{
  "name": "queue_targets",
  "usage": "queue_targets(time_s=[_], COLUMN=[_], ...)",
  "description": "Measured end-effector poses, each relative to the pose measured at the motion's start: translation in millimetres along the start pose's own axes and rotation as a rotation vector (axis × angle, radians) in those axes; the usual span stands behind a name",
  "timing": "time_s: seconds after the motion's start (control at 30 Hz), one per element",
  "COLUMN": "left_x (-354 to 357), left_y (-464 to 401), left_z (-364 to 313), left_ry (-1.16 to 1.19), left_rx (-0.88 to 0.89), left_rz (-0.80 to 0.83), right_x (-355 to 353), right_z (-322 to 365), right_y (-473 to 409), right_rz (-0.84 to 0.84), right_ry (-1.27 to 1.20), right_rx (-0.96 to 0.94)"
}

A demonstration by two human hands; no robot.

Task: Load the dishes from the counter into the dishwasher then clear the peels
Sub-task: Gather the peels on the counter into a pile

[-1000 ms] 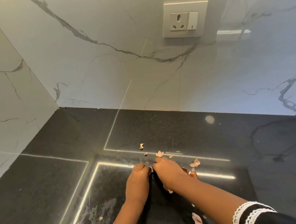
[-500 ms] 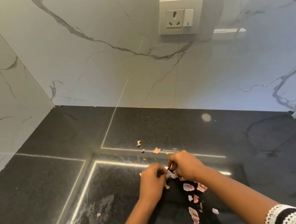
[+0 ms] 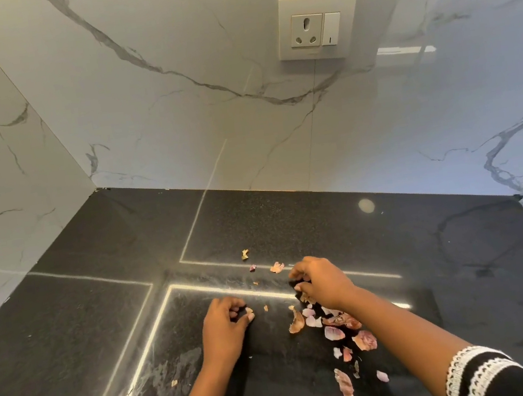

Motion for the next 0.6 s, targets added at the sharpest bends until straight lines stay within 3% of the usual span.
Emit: queue_targets(time_s=[0.6], left_x=[6], left_y=[-1], left_z=[-13], left_ry=[-0.096], left_rx=[-0.012], left_rz=[0.025], right_x=[5], right_z=[19], right_y=[-45], right_rz=[0.046], right_ry=[0.318], right_rx=[0.005])
Point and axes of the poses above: each hand's wrist, its own y-axis away from the middle knuckle, its own x-axis out of the palm, z = x × y, the point moved 1 cm from there along -y, towards the middle knuckle, and after that the axes turned 1 degree about -x, right-handed, at the moved point
